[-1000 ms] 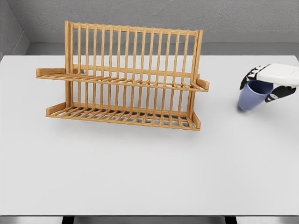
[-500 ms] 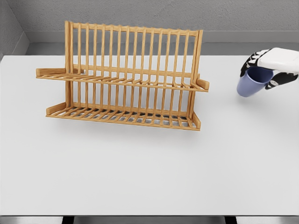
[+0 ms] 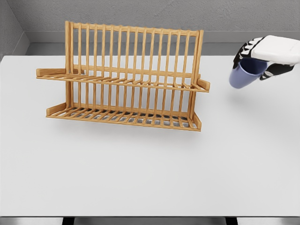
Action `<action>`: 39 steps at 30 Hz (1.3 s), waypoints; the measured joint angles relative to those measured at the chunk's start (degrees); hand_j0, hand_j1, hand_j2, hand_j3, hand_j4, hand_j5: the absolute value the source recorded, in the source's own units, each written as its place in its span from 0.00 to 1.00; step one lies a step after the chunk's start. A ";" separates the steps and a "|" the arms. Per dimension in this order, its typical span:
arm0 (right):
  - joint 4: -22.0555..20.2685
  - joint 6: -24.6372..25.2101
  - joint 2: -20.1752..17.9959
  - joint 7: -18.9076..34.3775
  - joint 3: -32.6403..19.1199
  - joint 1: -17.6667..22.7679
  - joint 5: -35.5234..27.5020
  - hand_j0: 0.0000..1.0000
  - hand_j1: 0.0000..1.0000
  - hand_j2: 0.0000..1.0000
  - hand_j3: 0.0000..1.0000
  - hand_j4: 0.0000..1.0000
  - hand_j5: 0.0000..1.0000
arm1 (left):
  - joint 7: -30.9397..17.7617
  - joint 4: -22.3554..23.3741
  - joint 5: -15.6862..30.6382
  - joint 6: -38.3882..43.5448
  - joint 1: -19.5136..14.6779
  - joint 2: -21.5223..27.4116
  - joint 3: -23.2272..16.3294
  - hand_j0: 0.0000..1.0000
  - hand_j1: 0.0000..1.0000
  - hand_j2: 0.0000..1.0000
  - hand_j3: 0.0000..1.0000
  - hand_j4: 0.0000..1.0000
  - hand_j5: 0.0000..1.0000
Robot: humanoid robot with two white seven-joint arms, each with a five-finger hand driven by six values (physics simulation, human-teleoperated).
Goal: Right arm put cup on second shelf
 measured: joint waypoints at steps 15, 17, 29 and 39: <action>-7.62 -0.02 0.01 0.00 -0.69 -1.76 0.12 0.59 0.59 0.59 0.59 0.59 0.59 | 0.01 0.00 0.00 0.01 0.00 0.00 0.00 1.00 1.00 1.00 1.00 1.00 1.00; -9.61 -0.01 0.02 0.01 -0.97 -1.76 0.15 0.59 0.59 0.59 0.59 0.59 0.59 | 0.00 0.00 0.00 0.03 0.00 0.00 0.00 1.00 1.00 1.00 1.00 1.00 1.00; -17.34 0.00 0.29 0.07 -1.54 -2.99 0.13 0.59 0.59 0.59 0.59 0.59 0.59 | 0.01 0.00 0.00 0.01 0.00 0.00 0.00 1.00 1.00 1.00 1.00 1.00 1.00; -20.59 -0.01 2.45 1.27 -1.08 -3.52 0.16 0.59 0.59 0.59 0.59 0.59 0.59 | 0.02 0.00 0.00 0.00 0.00 0.00 0.00 1.00 1.00 1.00 1.00 1.00 1.00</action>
